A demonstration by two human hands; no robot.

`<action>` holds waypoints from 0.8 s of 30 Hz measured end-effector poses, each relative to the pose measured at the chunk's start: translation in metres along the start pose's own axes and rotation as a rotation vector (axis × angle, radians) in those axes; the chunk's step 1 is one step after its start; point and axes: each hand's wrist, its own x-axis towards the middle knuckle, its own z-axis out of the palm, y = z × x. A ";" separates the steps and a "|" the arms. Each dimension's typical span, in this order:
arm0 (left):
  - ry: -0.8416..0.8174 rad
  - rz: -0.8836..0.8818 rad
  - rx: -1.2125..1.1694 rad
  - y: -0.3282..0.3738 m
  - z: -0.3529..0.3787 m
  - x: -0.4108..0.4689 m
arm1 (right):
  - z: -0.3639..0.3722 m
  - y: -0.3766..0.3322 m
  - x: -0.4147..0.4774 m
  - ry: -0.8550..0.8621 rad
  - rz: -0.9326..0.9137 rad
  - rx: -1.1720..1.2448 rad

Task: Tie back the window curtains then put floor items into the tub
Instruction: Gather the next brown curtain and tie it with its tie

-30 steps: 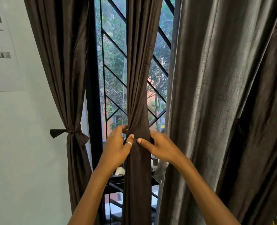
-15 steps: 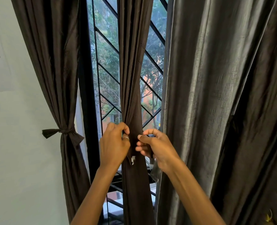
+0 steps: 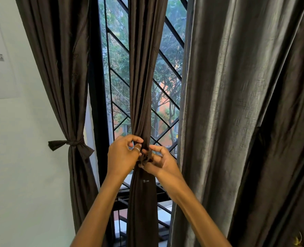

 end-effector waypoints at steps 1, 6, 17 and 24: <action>-0.013 -0.001 0.008 0.001 0.000 0.000 | 0.000 0.002 0.001 0.013 -0.019 -0.037; -0.145 0.033 0.183 0.006 -0.010 -0.002 | 0.001 0.007 0.009 0.019 -0.063 -0.255; -0.376 0.018 0.608 0.039 -0.029 -0.015 | 0.007 0.004 0.005 -0.023 -0.203 -0.500; -0.178 0.051 0.584 0.039 -0.019 -0.019 | 0.020 0.011 0.000 0.008 -0.168 -0.315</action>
